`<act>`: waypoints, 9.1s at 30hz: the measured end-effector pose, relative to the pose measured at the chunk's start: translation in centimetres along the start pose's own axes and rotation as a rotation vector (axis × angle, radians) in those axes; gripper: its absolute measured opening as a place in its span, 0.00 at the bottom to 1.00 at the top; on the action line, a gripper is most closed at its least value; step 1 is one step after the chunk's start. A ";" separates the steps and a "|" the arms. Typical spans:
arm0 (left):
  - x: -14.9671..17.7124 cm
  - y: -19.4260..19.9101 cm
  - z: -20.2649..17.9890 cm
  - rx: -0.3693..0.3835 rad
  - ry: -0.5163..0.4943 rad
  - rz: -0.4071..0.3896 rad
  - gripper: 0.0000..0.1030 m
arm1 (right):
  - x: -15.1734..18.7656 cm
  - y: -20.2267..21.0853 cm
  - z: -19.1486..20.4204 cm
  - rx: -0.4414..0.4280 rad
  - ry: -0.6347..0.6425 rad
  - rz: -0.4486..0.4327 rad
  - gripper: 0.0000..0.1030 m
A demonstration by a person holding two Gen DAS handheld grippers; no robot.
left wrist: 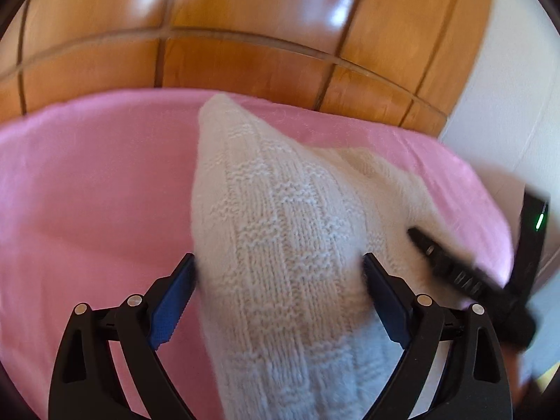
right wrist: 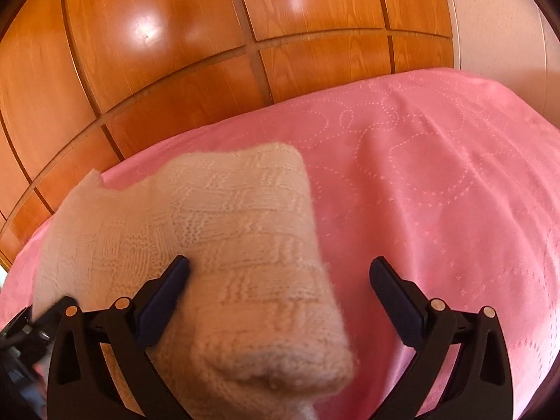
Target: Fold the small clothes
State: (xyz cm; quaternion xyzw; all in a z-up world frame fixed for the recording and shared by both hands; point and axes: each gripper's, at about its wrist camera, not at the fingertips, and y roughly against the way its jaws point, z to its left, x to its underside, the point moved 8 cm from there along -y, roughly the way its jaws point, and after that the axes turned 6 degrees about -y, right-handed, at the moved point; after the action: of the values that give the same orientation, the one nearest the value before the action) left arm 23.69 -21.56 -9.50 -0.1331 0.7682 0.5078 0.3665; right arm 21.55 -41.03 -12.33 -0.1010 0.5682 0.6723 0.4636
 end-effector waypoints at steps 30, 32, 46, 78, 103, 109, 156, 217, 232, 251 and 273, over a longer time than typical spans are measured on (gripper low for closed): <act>-0.2 0.8 0.3 -0.098 -0.049 -0.039 0.93 | -0.4 0.1 0.6 0.014 -0.007 -0.007 0.98; -0.5 0.4 0.3 -0.146 -0.110 -0.047 0.94 | -0.4 0.1 0.6 0.011 -0.009 -0.006 0.98; 1.8 0.0 1.5 -0.036 0.007 0.013 0.94 | 0.0 0.3 0.2 -0.026 -0.037 0.011 0.98; 3.0 -0.5 -1.2 0.235 0.025 0.198 0.90 | 1.1 0.3 1.2 -0.425 -0.301 0.330 0.90; -0.5 5.8 0.1 0.002 -0.236 -0.133 0.46 | -0.2 3.9 12.4 -0.533 0.054 0.044 0.49; -3.8 4.9 4.0 -0.085 -0.210 -0.193 0.46 | -2.4 1.7 17.0 -0.574 0.146 0.004 0.49; -0.3 0.8 10.7 -0.296 -0.054 -0.132 0.83 | -0.1 -3.6 9.6 -0.145 -0.085 0.025 0.98; 1.3 13.1 8.0 -0.565 -0.058 -0.256 0.96 | 0.8 10.7 13.3 -0.009 0.234 -0.189 0.98; 1.1 13.1 8.1 -0.561 -0.058 -0.246 0.96 | 1.0 10.8 13.3 -0.005 0.243 -0.175 0.98; 1.4 13.1 8.1 -0.556 -0.056 -0.243 0.96 | 1.4 10.3 13.2 -0.007 0.243 -0.159 0.98; 1.8 12.8 8.0 -0.544 -0.051 -0.234 0.96 | 1.4 10.1 13.0 -0.001 0.239 -0.161 0.98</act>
State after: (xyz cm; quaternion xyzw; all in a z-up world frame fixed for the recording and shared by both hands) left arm 18.45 -8.51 -3.72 -0.3013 0.5738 0.6527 0.3923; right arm 18.42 -28.36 -2.15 -0.2258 0.6091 0.6164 0.4451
